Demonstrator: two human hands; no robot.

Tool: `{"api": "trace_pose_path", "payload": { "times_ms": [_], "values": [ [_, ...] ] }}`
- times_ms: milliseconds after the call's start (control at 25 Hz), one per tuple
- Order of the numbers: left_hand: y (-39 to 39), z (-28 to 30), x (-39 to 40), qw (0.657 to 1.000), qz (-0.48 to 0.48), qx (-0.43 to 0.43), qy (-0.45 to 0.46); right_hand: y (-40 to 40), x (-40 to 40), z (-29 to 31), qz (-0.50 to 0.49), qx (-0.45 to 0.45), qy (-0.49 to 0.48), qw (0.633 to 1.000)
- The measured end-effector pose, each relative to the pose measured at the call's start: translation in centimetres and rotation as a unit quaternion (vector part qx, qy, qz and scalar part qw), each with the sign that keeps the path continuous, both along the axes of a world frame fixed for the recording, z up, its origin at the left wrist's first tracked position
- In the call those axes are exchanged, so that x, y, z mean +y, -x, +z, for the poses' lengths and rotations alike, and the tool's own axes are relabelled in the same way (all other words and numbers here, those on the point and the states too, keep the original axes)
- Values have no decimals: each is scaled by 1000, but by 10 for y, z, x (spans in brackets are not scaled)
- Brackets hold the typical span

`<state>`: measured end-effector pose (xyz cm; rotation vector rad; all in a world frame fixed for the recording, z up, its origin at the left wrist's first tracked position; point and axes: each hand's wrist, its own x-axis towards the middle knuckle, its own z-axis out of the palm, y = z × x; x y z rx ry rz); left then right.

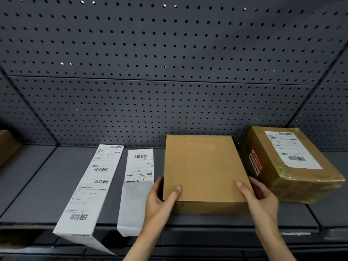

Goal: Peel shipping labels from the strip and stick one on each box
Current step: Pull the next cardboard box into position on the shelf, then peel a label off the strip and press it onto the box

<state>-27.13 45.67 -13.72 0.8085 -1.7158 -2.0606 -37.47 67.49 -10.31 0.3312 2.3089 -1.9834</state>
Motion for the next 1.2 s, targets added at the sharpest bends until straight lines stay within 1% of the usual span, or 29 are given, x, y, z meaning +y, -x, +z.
{"api": "trace_pose_path", "payload": {
  "times_ms": [40, 80, 120, 160, 200, 280, 360, 440, 480, 560, 640, 720, 880, 1040, 1080, 1120, 1160, 1200],
  "values": [
    [-3, 5, -7, 1000, -6, 4, 29, -4, -2, 6, 8, 49, -67, 997],
    [-6, 9, -16, 998, -5, 12, 67, -9, -4, 13, 19, 112, -141, 983],
    [-10, 13, -27, 992, -2, 18, 124, -12, -9, 19, 36, 183, -208, 960],
    [-16, 14, -43, 980, -4, 20, 199, -14, -17, 23, 69, 246, -252, 934],
    [-23, 14, -60, 957, -17, 9, 289, -15, -30, 26, 120, 291, -276, 908],
    [-38, 8, -95, 890, -73, -24, 449, -17, -65, 29, 266, 342, -296, 851],
    [-50, -1, -126, 820, -136, -44, 554, -19, -108, 27, 391, 382, -331, 769],
    [-59, -11, -145, 763, -183, -56, 617, -19, -152, 21, 461, 427, -378, 680],
    [-62, -16, -152, 744, -197, -60, 636, -21, -174, 18, 484, 432, -400, 647],
    [-67, -25, -162, 723, -211, -58, 655, -25, -212, 16, 512, 410, -446, 609],
    [-70, -33, -169, 715, -223, -51, 661, -29, -242, 15, 530, 370, -500, 577],
    [-71, -34, -174, 706, -227, -40, 669, -30, -260, 13, 537, 338, -538, 554],
    [-71, -32, -180, 697, -232, -24, 678, -27, -276, 7, 547, 284, -577, 536],
    [-69, -34, -184, 704, -222, -17, 674, -27, -276, 3, 550, 283, -589, 520],
    [-67, -34, -184, 715, -217, -15, 664, -27, -275, 1, 549, 285, -588, 521],
    [-66, -34, -184, 741, -204, -15, 639, -29, -273, 0, 550, 294, -584, 520],
    [-64, -32, -184, 781, -181, -12, 598, -32, -272, 2, 544, 324, -566, 528],
    [-61, -30, -184, 824, -149, -12, 546, -36, -269, 6, 537, 357, -562, 518]
  ]
}}
